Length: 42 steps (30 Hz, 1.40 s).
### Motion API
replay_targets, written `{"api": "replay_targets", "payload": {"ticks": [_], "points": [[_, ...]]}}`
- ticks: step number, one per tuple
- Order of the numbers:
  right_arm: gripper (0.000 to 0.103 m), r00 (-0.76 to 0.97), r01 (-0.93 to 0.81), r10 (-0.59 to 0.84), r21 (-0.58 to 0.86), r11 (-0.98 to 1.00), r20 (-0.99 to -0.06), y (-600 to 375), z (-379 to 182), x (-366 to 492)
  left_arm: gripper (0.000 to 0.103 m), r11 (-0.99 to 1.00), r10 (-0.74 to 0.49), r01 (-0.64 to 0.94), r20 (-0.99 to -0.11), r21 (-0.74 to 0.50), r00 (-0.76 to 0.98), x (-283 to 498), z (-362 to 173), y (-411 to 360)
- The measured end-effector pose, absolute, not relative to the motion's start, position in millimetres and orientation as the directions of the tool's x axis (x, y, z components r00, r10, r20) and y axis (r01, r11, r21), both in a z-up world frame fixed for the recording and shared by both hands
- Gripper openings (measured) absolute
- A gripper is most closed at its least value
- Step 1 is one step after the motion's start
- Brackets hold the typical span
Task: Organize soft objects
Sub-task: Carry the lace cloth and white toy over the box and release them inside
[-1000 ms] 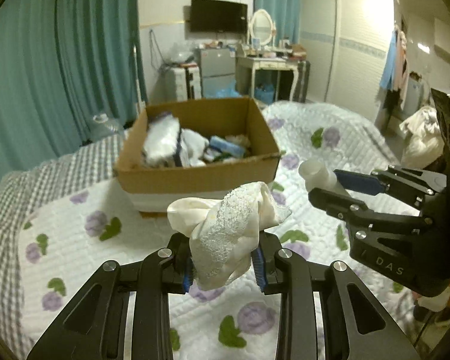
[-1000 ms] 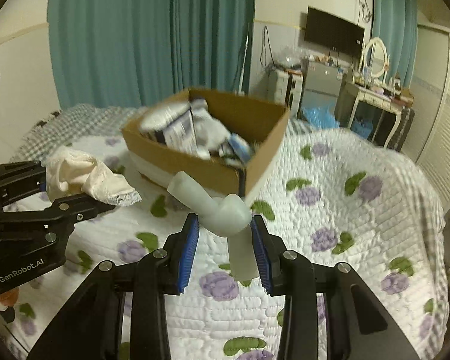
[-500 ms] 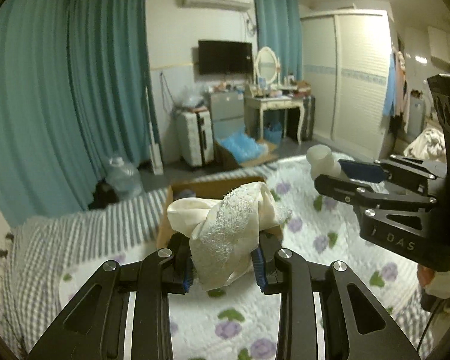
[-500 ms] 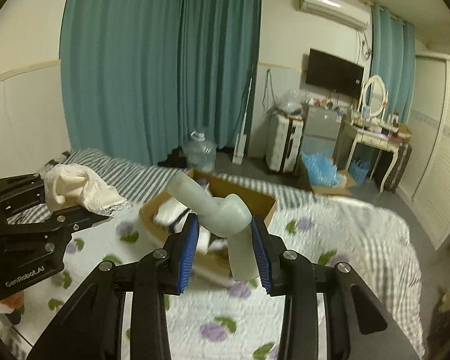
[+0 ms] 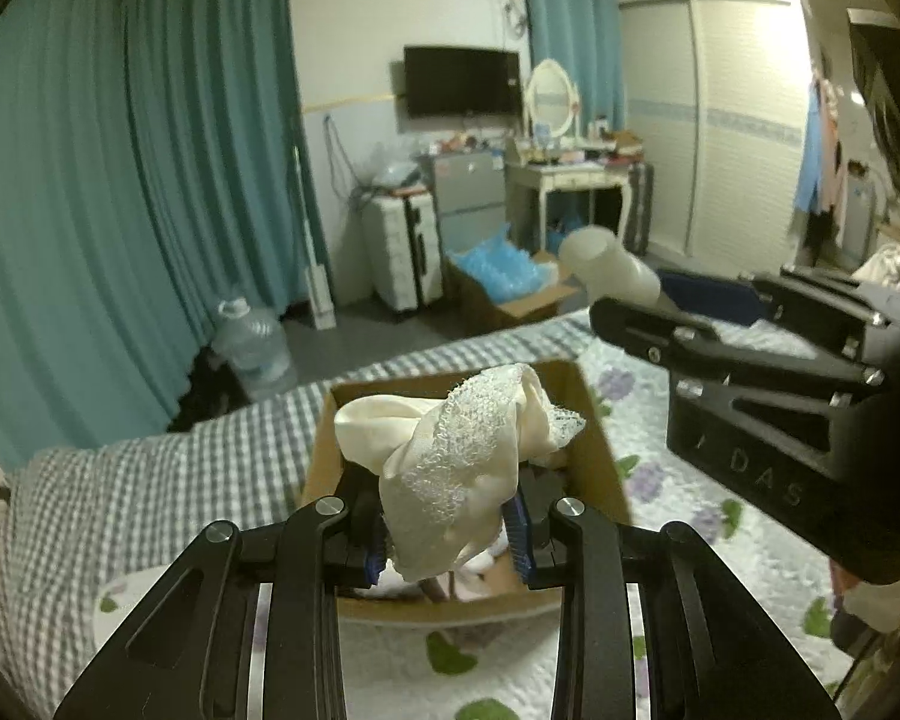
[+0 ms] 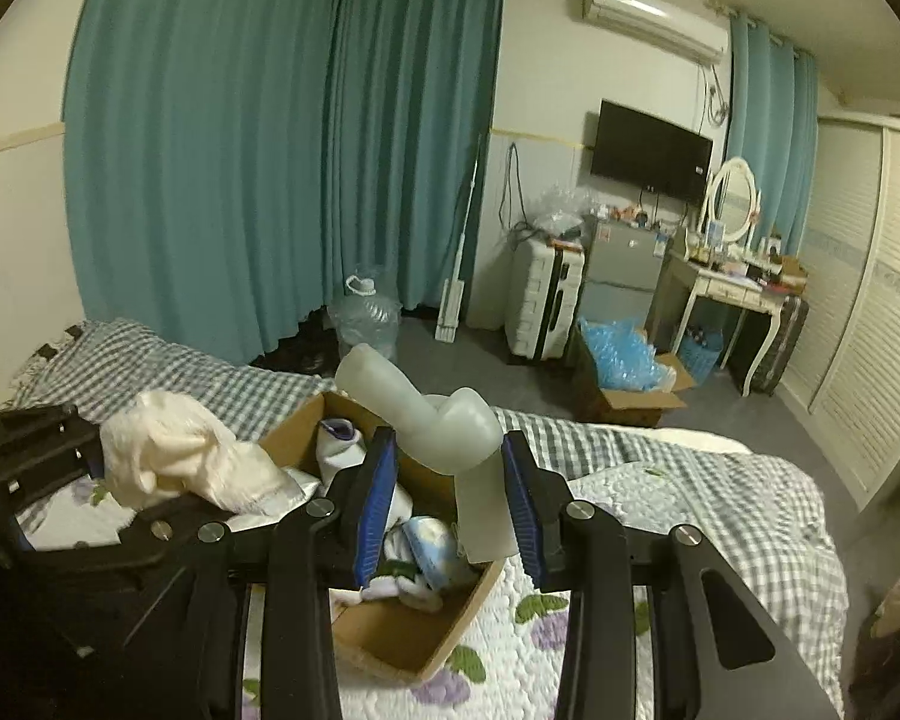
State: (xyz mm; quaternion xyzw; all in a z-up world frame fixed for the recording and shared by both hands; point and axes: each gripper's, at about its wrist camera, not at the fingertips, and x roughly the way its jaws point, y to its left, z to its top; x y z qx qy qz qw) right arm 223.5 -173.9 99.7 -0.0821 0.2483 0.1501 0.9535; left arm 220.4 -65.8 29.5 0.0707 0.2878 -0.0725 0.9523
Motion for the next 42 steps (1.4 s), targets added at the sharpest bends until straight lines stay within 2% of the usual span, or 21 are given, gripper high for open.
{"api": "replay_targets", "payload": {"ticks": [9, 14, 15, 16, 17, 18, 20, 22, 26, 30, 33, 38, 42], "points": [[0.035, 0.777, -0.327, 0.27, 0.002, 0.945, -0.569, -180, 39, 295, 0.03, 0.977, -0.107, 0.197, -0.617, 0.08, 0.78, 270, -25, -70], [0.036, 0.73, -0.349, 0.324, 0.08, 0.934, -0.602, -182, 8, 319, 0.035, 0.975, -0.123, 0.21, -0.612, 0.072, 0.781, 275, -38, -71], [0.038, 0.726, -0.349, 0.327, 0.086, 0.933, -0.605, -183, 5, 322, 0.04, 0.972, -0.129, 0.221, -0.607, 0.078, 0.784, 274, -39, -73], [0.038, 0.724, -0.346, 0.328, 0.091, 0.934, -0.607, -183, 2, 324, 0.056, 0.971, -0.128, 0.224, -0.608, 0.085, 0.783, 273, -41, -74], [0.041, 0.722, -0.345, 0.331, 0.097, 0.933, -0.607, -184, 0, 327, 0.063, 0.971, -0.12, 0.22, -0.606, 0.094, 0.787, 272, -41, -75], [0.044, 0.723, -0.343, 0.338, 0.111, 0.933, -0.602, -186, -2, 327, 0.065, 0.971, -0.105, 0.211, -0.598, 0.109, 0.794, 270, -41, -76], [0.069, 0.73, -0.329, 0.324, 0.106, 0.938, -0.602, -188, -2, 327, 0.068, 0.972, -0.081, 0.195, -0.592, 0.131, 0.802, 269, -41, -78], [0.074, 0.742, -0.319, 0.308, 0.091, 0.944, -0.595, -188, 2, 324, 0.068, 0.974, -0.072, 0.186, -0.604, 0.128, 0.793, 269, -38, -77], [0.074, 0.759, -0.302, 0.286, 0.074, 0.951, -0.584, -192, 21, 313, 0.068, 0.976, -0.063, 0.173, -0.596, 0.129, 0.801, 261, -22, -73], [0.074, 0.798, -0.275, 0.242, 0.024, 0.961, -0.552, -201, 62, 284, 0.069, 0.973, -0.07, 0.182, -0.575, 0.139, 0.815, 245, 8, -77], [0.078, 0.821, -0.237, 0.209, 0.016, 0.971, -0.531, -211, 94, 261, 0.069, 0.968, -0.055, 0.182, -0.562, 0.172, 0.825, 237, 26, -83], [0.082, 0.81, -0.267, 0.251, 0.048, 0.963, -0.53, -227, 128, 236, 0.069, 0.971, -0.085, 0.195, -0.563, 0.137, 0.822, 229, 35, -79], [0.082, 0.744, -0.345, 0.339, 0.105, 0.933, -0.575, -225, 120, 238, 0.069, 0.97, -0.141, 0.226, -0.559, 0.086, 0.817, 227, 32, -76]]}}
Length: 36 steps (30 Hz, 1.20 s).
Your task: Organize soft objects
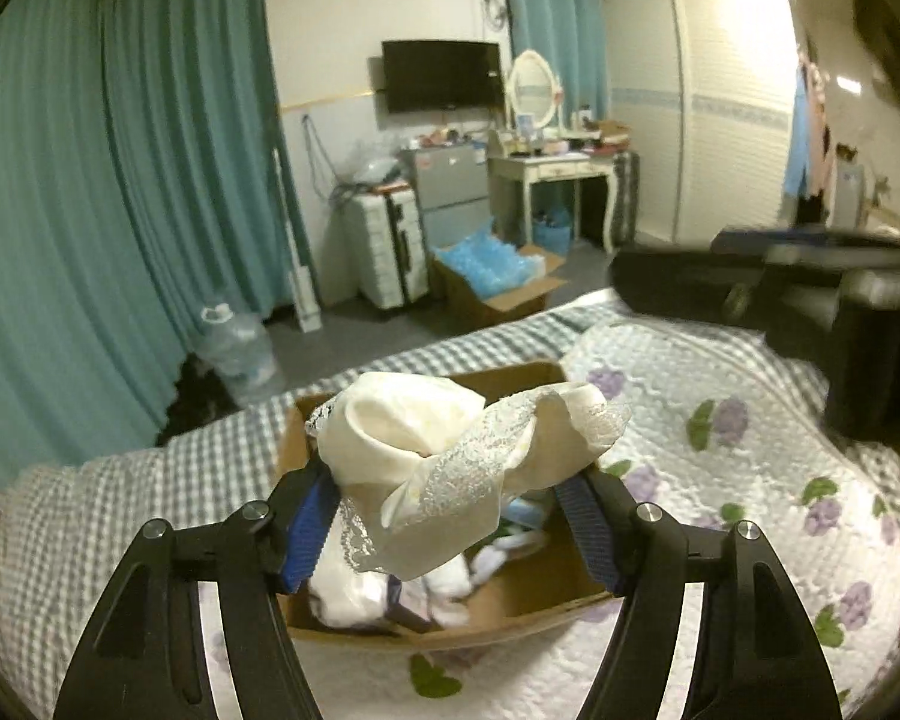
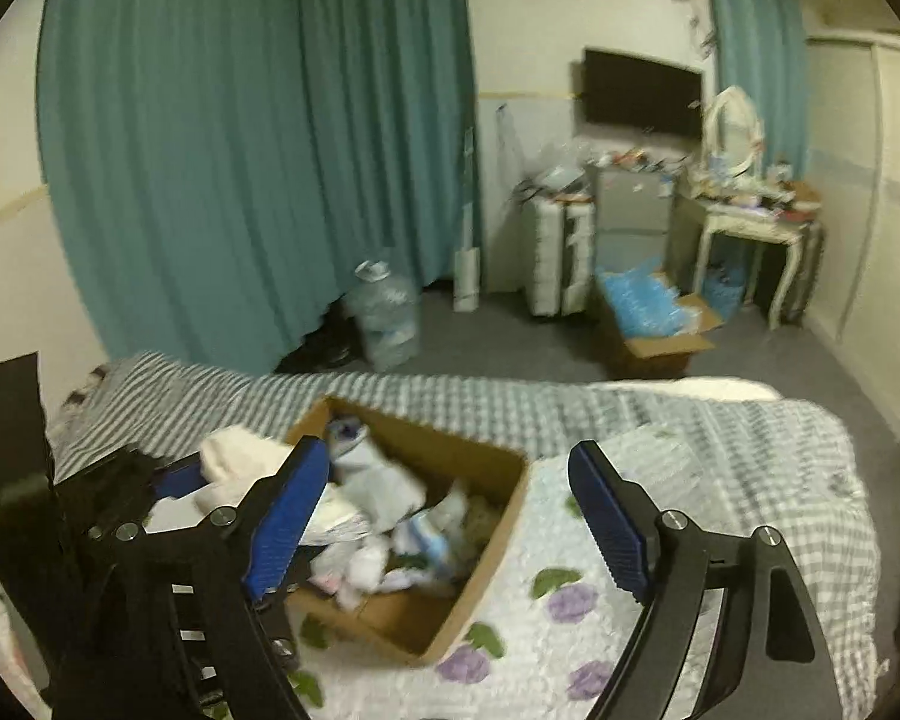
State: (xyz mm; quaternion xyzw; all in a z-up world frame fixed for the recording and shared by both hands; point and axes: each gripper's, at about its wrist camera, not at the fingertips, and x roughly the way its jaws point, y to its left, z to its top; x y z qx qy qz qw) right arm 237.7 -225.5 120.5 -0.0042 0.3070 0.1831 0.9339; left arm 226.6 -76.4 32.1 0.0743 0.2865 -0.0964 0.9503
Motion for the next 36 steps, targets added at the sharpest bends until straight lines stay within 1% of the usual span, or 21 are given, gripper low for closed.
{"api": "replay_targets", "payload": {"ticks": [4, 7, 11, 14, 16, 19, 21, 24, 26, 28, 32, 34, 36], "points": [[0.082, 0.682, -0.389, 0.405, 0.167, 0.906, -0.609, -218, 96, 246, 0.069, 0.966, -0.176, 0.252, -0.575, 0.055, 0.799, 238, 22, -77], [0.082, 0.631, -0.412, 0.44, 0.205, 0.888, -0.639, -210, 72, 256, 0.069, 0.965, -0.176, 0.257, -0.579, 0.06, 0.796, 242, 12, -80], [0.082, 0.604, -0.381, 0.417, 0.214, 0.9, -0.679, -206, 44, 278, 0.069, 0.958, -0.202, 0.282, -0.585, 0.048, 0.786, 247, 1, -78], [0.082, 0.631, -0.321, 0.352, 0.18, 0.93, -0.691, -209, 30, 293, 0.069, 0.952, -0.213, 0.302, -0.583, 0.058, 0.784, 246, -3, -77], [0.082, 0.646, -0.293, 0.329, 0.173, 0.94, -0.689, -212, 26, 298, 0.069, 0.95, -0.206, 0.303, -0.583, 0.073, 0.786, 244, -4, -75], [0.082, 0.66, -0.277, 0.339, 0.203, 0.939, -0.671, -219, 30, 299, 0.069, 0.949, -0.206, 0.306, -0.583, 0.078, 0.786, 242, -2, -70], [0.082, 0.658, -0.286, 0.358, 0.219, 0.933, -0.663, -221, 37, 294, 0.069, 0.951, -0.196, 0.298, -0.581, 0.085, 0.79, 240, -1, -68], [0.082, 0.6, -0.378, 0.473, 0.293, 0.878, -0.645, -216, 49, 286, 0.069, 0.949, -0.204, 0.304, -0.57, 0.085, 0.796, 236, 2, -68], [0.082, 0.528, -0.431, 0.514, 0.309, 0.848, -0.675, -206, 50, 283, 0.069, 0.949, -0.208, 0.303, -0.557, 0.083, 0.804, 233, 4, -68], [0.082, 0.474, -0.447, 0.528, 0.325, 0.834, -0.705, -200, 46, 285, 0.069, 0.947, -0.223, 0.311, -0.543, 0.076, 0.81, 230, 5, -68], [0.082, 0.391, -0.433, 0.566, 0.397, 0.809, -0.726, -198, 29, 302, 0.069, 0.935, -0.249, 0.343, -0.516, 0.093, 0.819, 225, 5, -73], [0.082, 0.404, -0.399, 0.538, 0.387, 0.831, -0.74, -200, 19, 308, 0.069, 0.927, -0.246, 0.354, -0.509, 0.125, 0.825, 224, 4, -77], [0.082, 0.487, -0.322, 0.431, 0.303, 0.897, -0.759, -206, 15, 317, 0.069, 0.922, -0.239, 0.359, -0.516, 0.144, 0.823, 224, 1, -80]]}}
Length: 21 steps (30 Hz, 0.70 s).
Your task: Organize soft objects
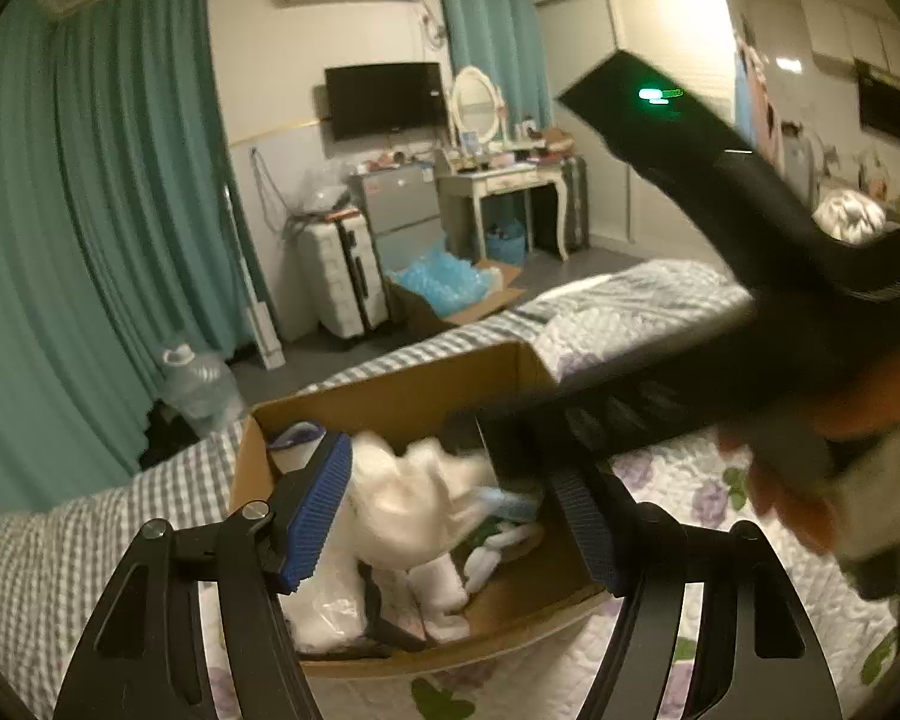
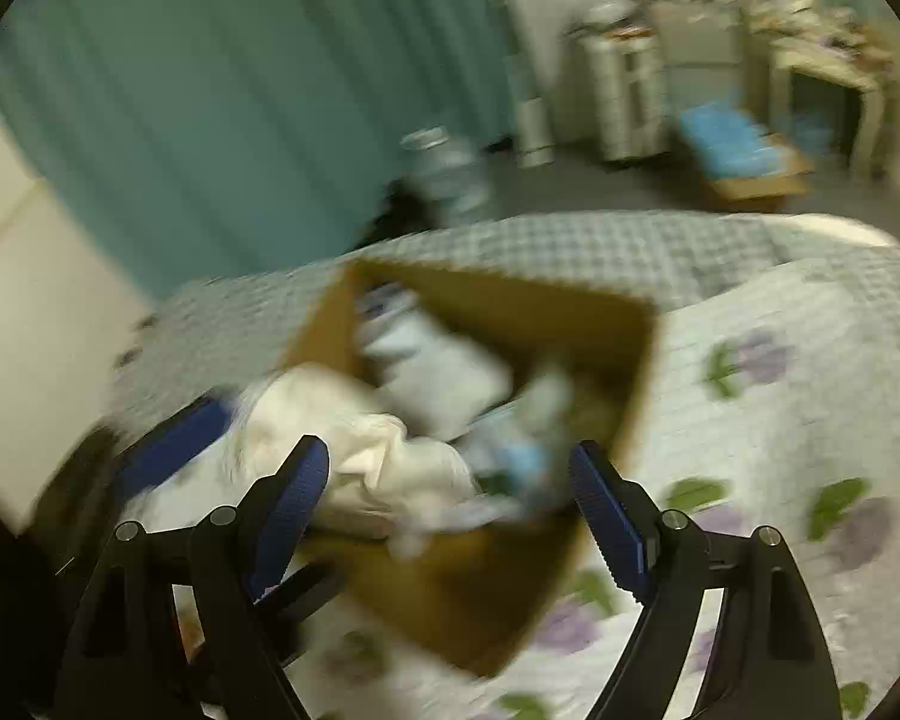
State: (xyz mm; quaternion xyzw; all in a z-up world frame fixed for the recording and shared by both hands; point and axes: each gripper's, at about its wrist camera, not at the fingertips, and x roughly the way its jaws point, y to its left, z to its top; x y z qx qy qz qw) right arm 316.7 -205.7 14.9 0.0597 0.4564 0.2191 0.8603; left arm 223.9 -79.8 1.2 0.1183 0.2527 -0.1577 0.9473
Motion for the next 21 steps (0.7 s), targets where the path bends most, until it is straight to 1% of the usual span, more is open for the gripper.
{"api": "replay_targets", "payload": {"ticks": [2, 6, 9, 11, 13, 16, 18, 19, 20, 21], "points": [[0.082, 0.533, -0.291, 0.382, 0.261, 0.921, -0.755, -208, 15, 320, 0.069, 0.924, -0.231, 0.354, -0.529, 0.145, 0.817, 226, -3, -78], [0.082, 0.591, -0.294, 0.389, 0.26, 0.92, -0.707, -213, 25, 307, 0.069, 0.94, -0.202, 0.317, -0.537, 0.129, 0.819, 225, -3, -65], [0.082, 0.667, -0.294, 0.338, 0.182, 0.938, -0.664, -211, 42, 289, 0.069, 0.956, -0.176, 0.27, -0.516, 0.112, 0.838, 216, 10, -53], [0.082, 0.731, -0.287, 0.303, 0.127, 0.949, -0.612, -211, 61, 268, 0.069, 0.964, -0.161, 0.243, -0.491, 0.106, 0.856, 207, 23, -46], [0.082, 0.773, -0.29, 0.297, 0.104, 0.951, -0.561, -211, 81, 250, 0.069, 0.972, -0.146, 0.212, -0.447, 0.1, 0.883, 193, 41, -38], [0.082, 0.848, -0.291, 0.284, 0.056, 0.955, -0.448, -207, 118, 205, 0.07, 0.979, -0.125, 0.174, -0.364, 0.105, 0.923, 165, 69, -28], [0.089, 0.885, -0.281, 0.268, 0.022, 0.96, -0.381, -204, 136, 177, 0.07, 0.984, -0.107, 0.145, -0.296, 0.108, 0.949, 141, 86, -22], [0.095, 0.906, -0.271, 0.256, 0.003, 0.963, -0.338, -202, 144, 159, 0.08, 0.985, -0.103, 0.136, -0.266, 0.105, 0.958, 131, 92, -20], [0.097, 0.922, -0.259, 0.243, -0.014, 0.966, -0.301, -201, 152, 144, 0.086, 0.987, -0.095, 0.122, -0.238, 0.101, 0.967, 121, 96, -17], [0.098, 0.935, -0.255, 0.24, -0.025, 0.967, -0.261, -198, 159, 127, 0.086, 0.99, -0.085, 0.105, -0.2, 0.095, 0.976, 110, 100, -15]]}}
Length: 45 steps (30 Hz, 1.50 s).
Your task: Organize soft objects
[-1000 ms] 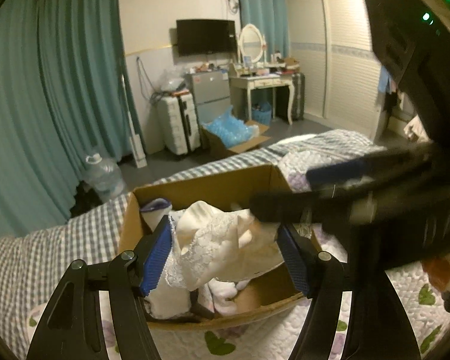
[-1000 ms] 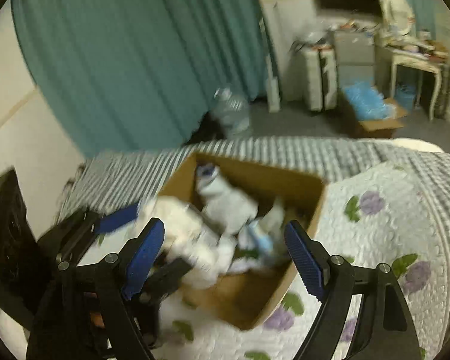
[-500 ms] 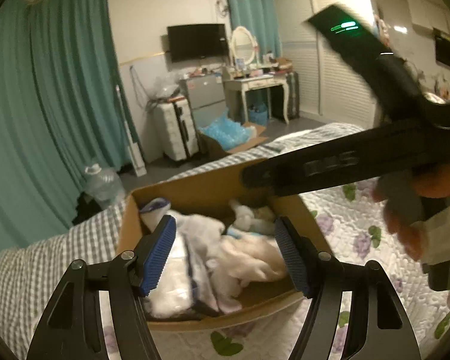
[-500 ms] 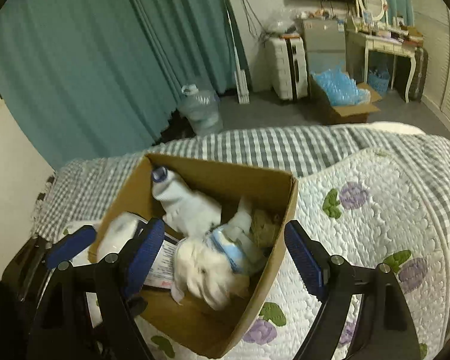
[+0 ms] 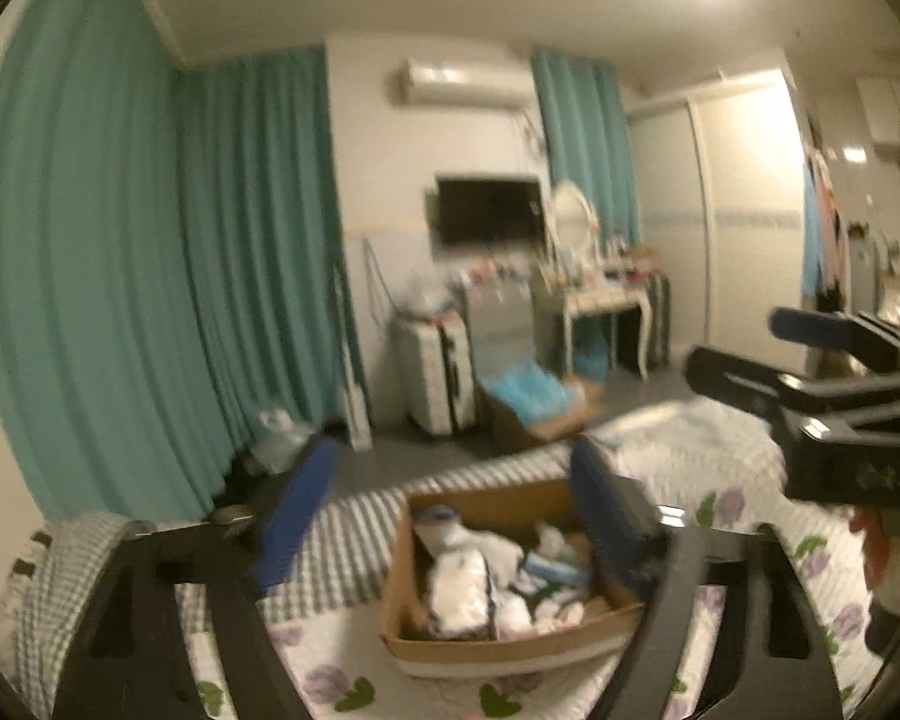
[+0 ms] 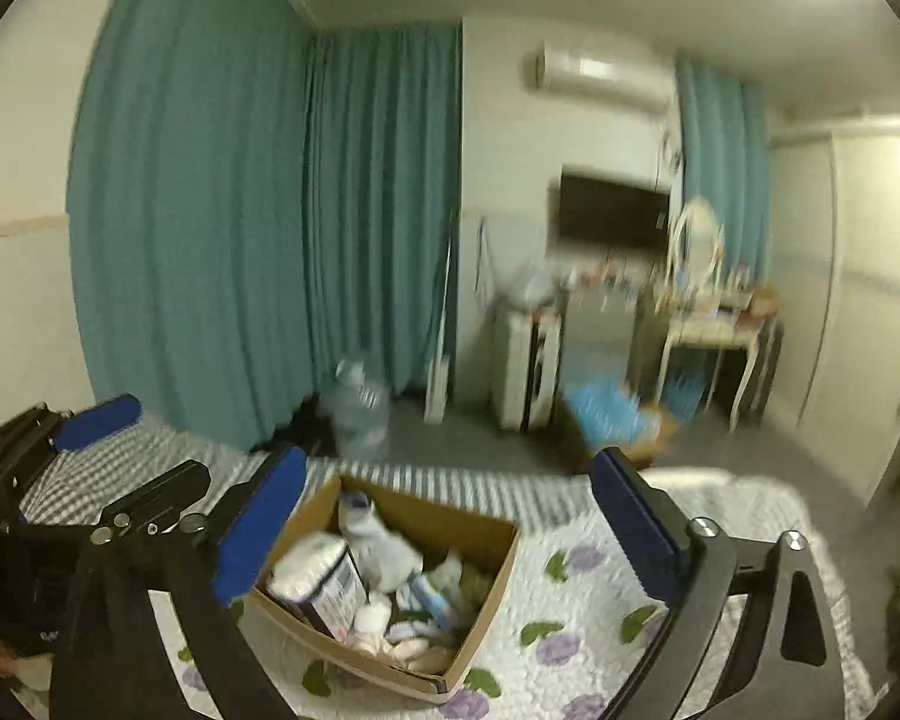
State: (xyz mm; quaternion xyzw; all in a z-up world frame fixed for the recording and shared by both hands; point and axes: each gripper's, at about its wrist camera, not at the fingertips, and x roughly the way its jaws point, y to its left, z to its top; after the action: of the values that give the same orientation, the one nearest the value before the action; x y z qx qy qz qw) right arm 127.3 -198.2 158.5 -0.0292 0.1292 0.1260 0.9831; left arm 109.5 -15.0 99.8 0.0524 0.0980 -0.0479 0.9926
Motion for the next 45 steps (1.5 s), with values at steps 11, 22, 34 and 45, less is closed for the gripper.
{"api": "replay_targets", "payload": {"ticks": [11, 22, 34, 45], "points": [[0.103, 0.962, -0.221, 0.219, 0.011, 0.975, -0.162, -186, 116, 59, 0.086, 0.997, -0.026, 0.036, -0.148, 0.065, 0.989, 69, 65, 12], [0.103, 0.941, -0.14, 0.146, 0.042, 0.989, -0.305, -178, 18, 102, 0.086, 0.998, -0.01, 0.029, -0.284, 0.064, 0.959, 111, -9, 24], [0.103, 0.942, -0.114, 0.116, 0.027, 0.993, -0.315, -174, 13, 97, 0.086, 0.998, -0.027, 0.044, -0.308, 0.048, 0.951, 104, -18, 25], [0.103, 0.939, -0.107, 0.113, 0.038, 0.994, -0.326, -175, 11, 97, 0.086, 0.997, -0.032, 0.051, -0.313, 0.051, 0.949, 103, -22, 25]]}}
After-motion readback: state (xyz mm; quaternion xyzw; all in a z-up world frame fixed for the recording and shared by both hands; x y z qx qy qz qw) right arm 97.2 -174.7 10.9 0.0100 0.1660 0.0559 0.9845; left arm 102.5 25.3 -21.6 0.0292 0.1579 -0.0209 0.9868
